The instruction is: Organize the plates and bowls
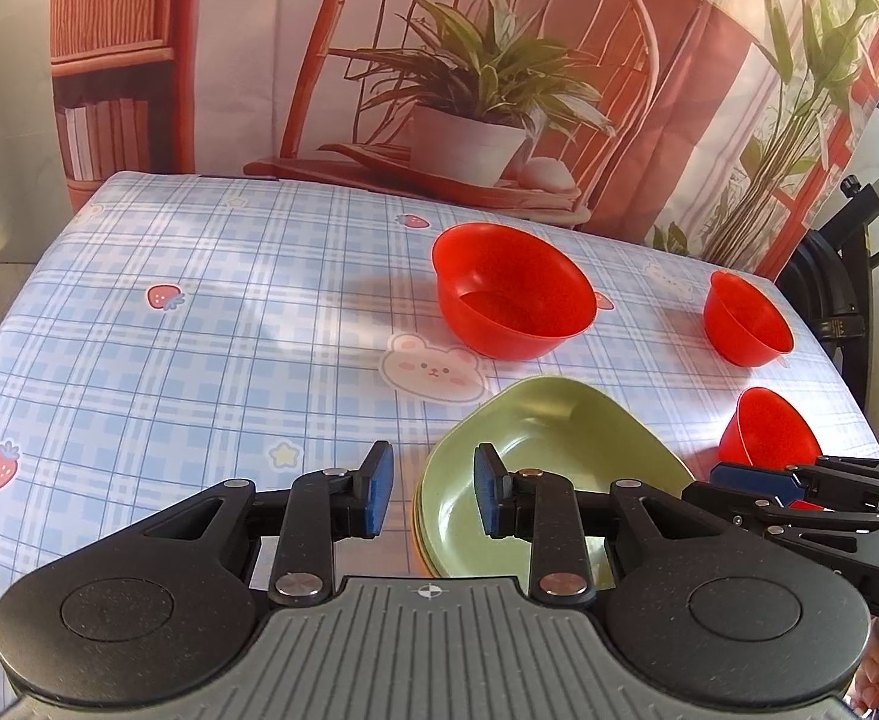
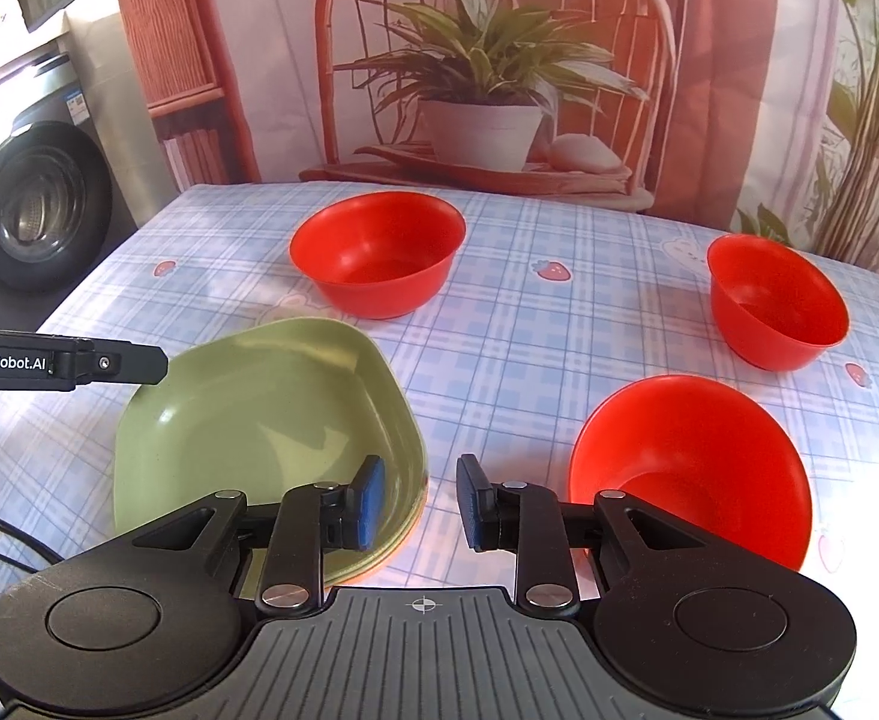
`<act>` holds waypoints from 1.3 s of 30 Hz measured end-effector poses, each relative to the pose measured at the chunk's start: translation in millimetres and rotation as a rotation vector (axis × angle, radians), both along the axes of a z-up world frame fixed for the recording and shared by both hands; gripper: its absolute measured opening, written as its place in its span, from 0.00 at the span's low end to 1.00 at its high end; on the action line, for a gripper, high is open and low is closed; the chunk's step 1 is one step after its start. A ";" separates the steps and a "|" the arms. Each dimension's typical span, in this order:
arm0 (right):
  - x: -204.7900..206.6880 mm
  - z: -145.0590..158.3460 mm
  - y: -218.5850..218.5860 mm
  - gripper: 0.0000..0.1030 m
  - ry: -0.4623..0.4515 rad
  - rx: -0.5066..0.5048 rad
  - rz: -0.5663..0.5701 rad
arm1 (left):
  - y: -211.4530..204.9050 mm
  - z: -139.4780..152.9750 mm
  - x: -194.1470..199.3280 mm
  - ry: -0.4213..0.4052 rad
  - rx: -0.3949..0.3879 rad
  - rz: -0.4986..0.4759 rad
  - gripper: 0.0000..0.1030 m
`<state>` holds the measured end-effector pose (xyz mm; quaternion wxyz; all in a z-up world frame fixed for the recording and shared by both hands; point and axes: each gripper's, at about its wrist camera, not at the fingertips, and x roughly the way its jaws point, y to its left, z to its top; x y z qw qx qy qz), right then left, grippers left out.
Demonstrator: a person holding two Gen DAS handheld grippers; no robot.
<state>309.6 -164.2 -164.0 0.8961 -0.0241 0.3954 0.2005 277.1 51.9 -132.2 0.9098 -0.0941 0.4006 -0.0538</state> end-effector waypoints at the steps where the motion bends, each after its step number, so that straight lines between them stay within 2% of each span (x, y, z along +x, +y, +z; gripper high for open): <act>1: 0.4 3.6 0.7 0.25 -0.011 0.002 0.003 | 0.0 3.1 1.3 -0.006 -0.002 -0.005 0.30; 9: 14.6 23.8 1.6 0.25 -0.051 0.026 0.004 | -0.4 32.5 17.1 -0.082 0.006 -0.033 0.30; 16: 44.5 33.8 2.1 0.25 -0.071 0.036 -0.004 | -3.2 41.3 43.8 -0.108 0.012 -0.035 0.30; 20: 65.0 34.2 5.2 0.25 -0.072 0.047 -0.008 | -4.3 33.1 62.9 -0.089 0.012 -0.033 0.30; 31: 118.9 12.4 14.4 0.25 -0.015 0.063 -0.077 | -8.9 4.3 99.1 -0.037 -0.002 -0.038 0.30; 39: 145.8 2.6 29.3 0.25 0.004 0.039 -0.059 | -11.5 -9.8 113.6 -0.010 0.014 -0.034 0.30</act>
